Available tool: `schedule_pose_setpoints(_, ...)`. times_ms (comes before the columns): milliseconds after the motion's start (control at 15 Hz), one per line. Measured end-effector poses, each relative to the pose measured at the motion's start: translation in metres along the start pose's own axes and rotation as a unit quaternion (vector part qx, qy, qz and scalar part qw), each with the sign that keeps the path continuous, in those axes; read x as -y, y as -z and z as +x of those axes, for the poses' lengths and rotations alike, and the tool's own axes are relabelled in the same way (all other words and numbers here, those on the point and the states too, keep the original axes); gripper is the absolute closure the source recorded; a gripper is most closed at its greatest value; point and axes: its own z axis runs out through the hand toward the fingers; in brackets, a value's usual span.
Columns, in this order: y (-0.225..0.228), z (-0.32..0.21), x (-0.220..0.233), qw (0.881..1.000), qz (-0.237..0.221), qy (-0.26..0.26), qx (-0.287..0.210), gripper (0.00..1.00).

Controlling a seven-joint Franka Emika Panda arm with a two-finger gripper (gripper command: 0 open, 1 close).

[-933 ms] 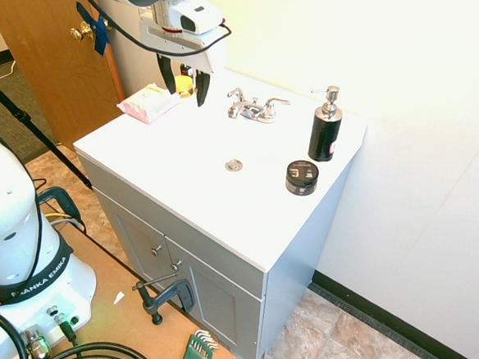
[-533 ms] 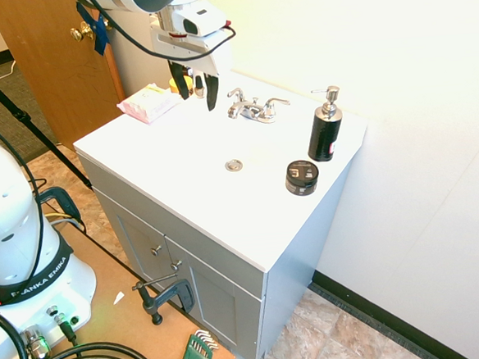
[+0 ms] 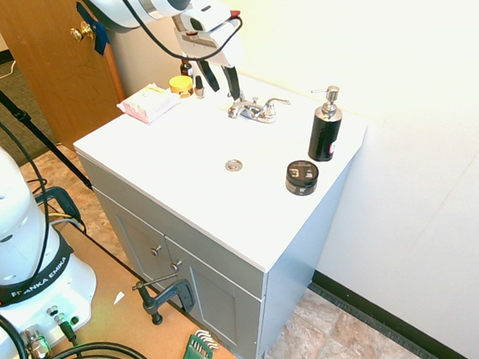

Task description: Turn off the hot water

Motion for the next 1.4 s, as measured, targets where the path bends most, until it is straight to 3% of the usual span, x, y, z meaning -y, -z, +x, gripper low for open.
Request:
schedule_pose_setpoints(667, -0.052, -0.004, 0.048, 0.999, -0.004, -0.012, -0.036, 0.00)
schedule_pose_setpoints(1067, -0.051, -0.016, 0.061, 1.000, 0.019, -0.015, -0.001, 0.00)
schedule_pose_setpoints(1400, -0.061, -0.015, 0.089, 0.999, 0.034, -0.012, -0.002, 0.00)
